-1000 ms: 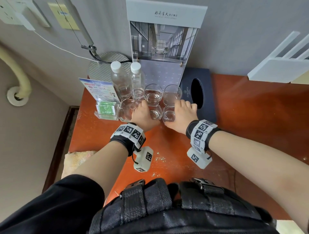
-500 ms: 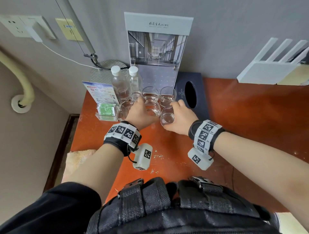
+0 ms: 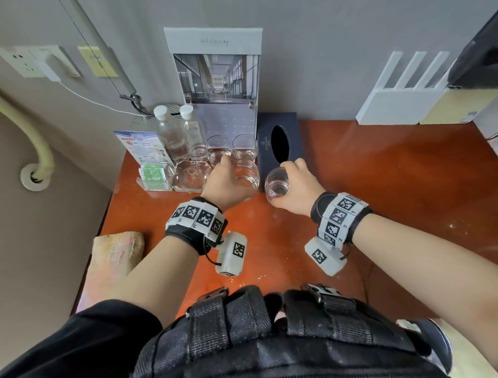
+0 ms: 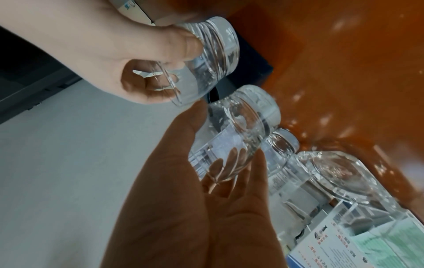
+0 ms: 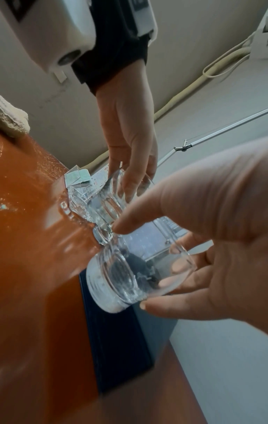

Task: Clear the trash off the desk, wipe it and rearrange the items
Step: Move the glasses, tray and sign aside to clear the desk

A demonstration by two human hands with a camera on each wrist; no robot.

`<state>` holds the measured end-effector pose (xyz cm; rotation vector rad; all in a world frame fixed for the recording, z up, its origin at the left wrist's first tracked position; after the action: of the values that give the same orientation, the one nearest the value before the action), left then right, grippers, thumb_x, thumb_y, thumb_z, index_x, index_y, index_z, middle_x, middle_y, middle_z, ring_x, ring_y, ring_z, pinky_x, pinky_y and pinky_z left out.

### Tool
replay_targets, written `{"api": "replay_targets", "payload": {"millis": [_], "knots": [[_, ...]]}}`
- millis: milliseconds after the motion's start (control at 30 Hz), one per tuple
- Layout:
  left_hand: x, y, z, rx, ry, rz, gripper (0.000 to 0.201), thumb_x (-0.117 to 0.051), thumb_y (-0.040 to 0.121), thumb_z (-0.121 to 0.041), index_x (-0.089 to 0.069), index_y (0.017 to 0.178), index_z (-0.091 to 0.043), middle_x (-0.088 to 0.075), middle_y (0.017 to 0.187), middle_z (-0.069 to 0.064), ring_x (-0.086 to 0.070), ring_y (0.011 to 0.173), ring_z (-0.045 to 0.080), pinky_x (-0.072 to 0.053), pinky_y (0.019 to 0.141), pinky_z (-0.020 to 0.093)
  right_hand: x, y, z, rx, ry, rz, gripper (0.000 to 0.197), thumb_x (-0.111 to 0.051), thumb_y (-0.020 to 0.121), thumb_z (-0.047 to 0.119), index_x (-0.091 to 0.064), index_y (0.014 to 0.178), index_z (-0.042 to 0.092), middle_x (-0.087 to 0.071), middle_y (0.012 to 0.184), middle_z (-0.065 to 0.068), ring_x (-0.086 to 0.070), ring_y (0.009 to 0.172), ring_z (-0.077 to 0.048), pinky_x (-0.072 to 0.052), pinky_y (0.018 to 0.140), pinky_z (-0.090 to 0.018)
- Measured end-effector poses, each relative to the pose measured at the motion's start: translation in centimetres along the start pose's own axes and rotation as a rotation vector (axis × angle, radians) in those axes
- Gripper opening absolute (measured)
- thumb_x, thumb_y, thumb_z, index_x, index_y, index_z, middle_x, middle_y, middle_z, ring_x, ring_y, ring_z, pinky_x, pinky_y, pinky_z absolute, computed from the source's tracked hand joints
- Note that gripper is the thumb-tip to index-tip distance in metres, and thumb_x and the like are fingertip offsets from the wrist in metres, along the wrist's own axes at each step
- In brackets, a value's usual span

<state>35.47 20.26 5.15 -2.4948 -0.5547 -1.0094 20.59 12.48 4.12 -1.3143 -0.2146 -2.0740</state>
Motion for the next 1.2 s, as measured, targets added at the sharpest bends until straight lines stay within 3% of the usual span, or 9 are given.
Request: {"api": "replay_targets", "payload": {"millis": [300,433,533,800,1100,1200], "knots": [[-8.6,-2.2,-7.9,0.008,-0.033,-0.018,0.069,-0.079,0.063,-0.025,-0.041,0.118,-0.009,-0.051,0.111,-0.002,-0.052,0.098,0.015,-0.042,0.073,0.025,5.3,-2.6,-9.8,0.033,-0.036,-0.018,0.078,-0.078,0.068,0.04,-0.041,0.131,0.015,-0.037,0.12,-0.003,-0.052,0.108,-0.027,-0.046,0.088,-0.033],[-13.8,-3.1,-11.7,0.032,-0.078,-0.031,0.066,-0.079,0.063,-0.023,-0.042,0.115,-0.009,-0.052,0.114,0.001,-0.052,0.103,0.017,-0.044,0.075,0.027,7.8,-4.1,-15.5,0.034,-0.05,-0.009,0.083,-0.079,0.066,0.038,-0.039,0.134,0.015,-0.037,0.123,-0.002,-0.052,0.109,-0.025,-0.047,0.089,-0.033],[-17.4,-3.7,-14.4,0.05,-0.087,-0.023,0.072,-0.079,0.063,-0.022,-0.04,0.122,-0.008,-0.049,0.118,0.003,-0.05,0.105,0.017,-0.041,0.075,0.024,9.4,-5.2,-19.3,0.035,-0.067,0.013,0.085,-0.079,0.068,0.037,-0.036,0.138,0.015,-0.036,0.127,-0.003,-0.05,0.112,-0.024,-0.045,0.088,-0.029],[-23.4,-4.8,-19.9,0.083,-0.073,0.016,0.083,-0.08,0.063,-0.027,-0.035,0.131,-0.008,-0.05,0.125,0.006,-0.05,0.113,0.022,-0.047,0.091,0.033,12.7,-7.5,-26.6,0.001,-0.058,0.024,0.086,-0.079,0.068,0.036,-0.036,0.139,0.015,-0.035,0.13,-0.003,-0.051,0.113,-0.024,-0.048,0.092,-0.033],[-25.9,-2.7,-23.3,0.016,-0.04,0.111,0.082,-0.08,0.063,-0.026,-0.036,0.131,-0.01,-0.05,0.125,0.004,-0.05,0.114,0.02,-0.047,0.087,0.029,14.7,-8.2,-30.6,-0.116,0.003,-0.047,0.085,-0.08,0.069,0.035,-0.036,0.139,0.015,-0.035,0.133,-0.004,-0.052,0.114,-0.025,-0.048,0.093,-0.033],[-26.5,-1.7,-24.4,-0.019,-0.021,0.158,0.081,-0.08,0.064,-0.027,-0.036,0.13,-0.009,-0.05,0.124,0.005,-0.05,0.106,0.018,-0.044,0.08,0.026,15.5,-8.4,-31.8,-0.173,0.024,-0.072,0.085,-0.08,0.069,0.035,-0.036,0.14,0.015,-0.035,0.134,-0.004,-0.052,0.114,-0.025,-0.047,0.094,-0.033]]}}
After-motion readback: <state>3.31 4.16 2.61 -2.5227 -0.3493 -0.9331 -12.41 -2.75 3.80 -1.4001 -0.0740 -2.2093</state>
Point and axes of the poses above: each hand's wrist, its own y-axis towards the middle knuckle, its own x-axis out of the back of the hand, z = x × y, the point moved 8 cm from there along y, towards the middle knuckle
